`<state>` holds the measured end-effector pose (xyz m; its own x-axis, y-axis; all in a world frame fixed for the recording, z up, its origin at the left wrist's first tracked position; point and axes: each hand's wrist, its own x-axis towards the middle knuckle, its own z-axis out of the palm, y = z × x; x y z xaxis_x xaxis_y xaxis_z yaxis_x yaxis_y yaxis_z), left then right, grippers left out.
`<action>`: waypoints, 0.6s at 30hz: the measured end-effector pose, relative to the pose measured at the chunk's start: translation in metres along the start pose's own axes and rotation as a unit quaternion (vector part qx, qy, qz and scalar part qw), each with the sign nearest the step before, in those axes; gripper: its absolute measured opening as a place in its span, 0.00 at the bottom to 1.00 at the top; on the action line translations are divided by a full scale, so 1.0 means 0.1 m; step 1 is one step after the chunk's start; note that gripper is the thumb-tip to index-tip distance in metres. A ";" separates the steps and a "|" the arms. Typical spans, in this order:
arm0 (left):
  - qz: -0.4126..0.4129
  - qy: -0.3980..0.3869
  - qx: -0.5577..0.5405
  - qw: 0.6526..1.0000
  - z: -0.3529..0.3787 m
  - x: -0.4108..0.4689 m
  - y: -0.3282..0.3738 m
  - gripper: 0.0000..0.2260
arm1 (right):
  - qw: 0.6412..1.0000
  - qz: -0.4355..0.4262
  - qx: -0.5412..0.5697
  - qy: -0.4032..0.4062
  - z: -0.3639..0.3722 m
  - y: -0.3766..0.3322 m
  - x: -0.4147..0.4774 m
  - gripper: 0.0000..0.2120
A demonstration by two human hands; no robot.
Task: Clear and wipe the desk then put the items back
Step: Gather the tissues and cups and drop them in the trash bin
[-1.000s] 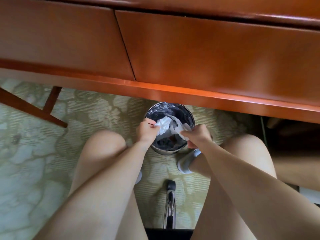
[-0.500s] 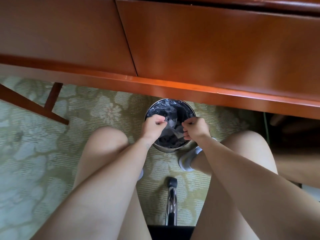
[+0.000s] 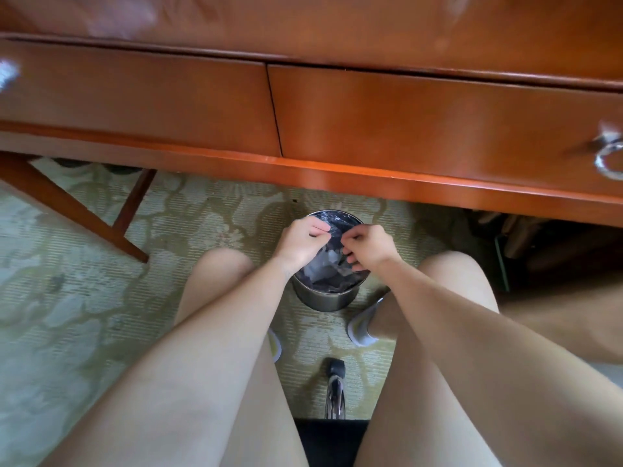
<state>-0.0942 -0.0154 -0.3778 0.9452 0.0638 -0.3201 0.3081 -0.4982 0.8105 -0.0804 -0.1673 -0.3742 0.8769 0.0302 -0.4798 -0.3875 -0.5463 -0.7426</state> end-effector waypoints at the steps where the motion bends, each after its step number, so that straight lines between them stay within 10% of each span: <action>1: 0.007 -0.001 0.004 1.000 -0.04 -0.05 0.05 0.06 | 1.000 -0.010 -0.005 -0.002 -0.03 -0.05 -0.06 0.08; 18: 0.183 -0.002 0.113 0.977 -1.02 -1.12 1.24 0.04 | 0.975 -0.214 -0.055 -0.031 -0.94 -1.04 -1.43 0.06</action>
<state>-0.1510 0.0043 -0.1912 0.9871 -0.1568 -0.0318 -0.0818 -0.6657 0.7417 -0.1383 -0.1929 -0.1845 0.9316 0.3229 -0.1667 0.0456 -0.5590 -0.8279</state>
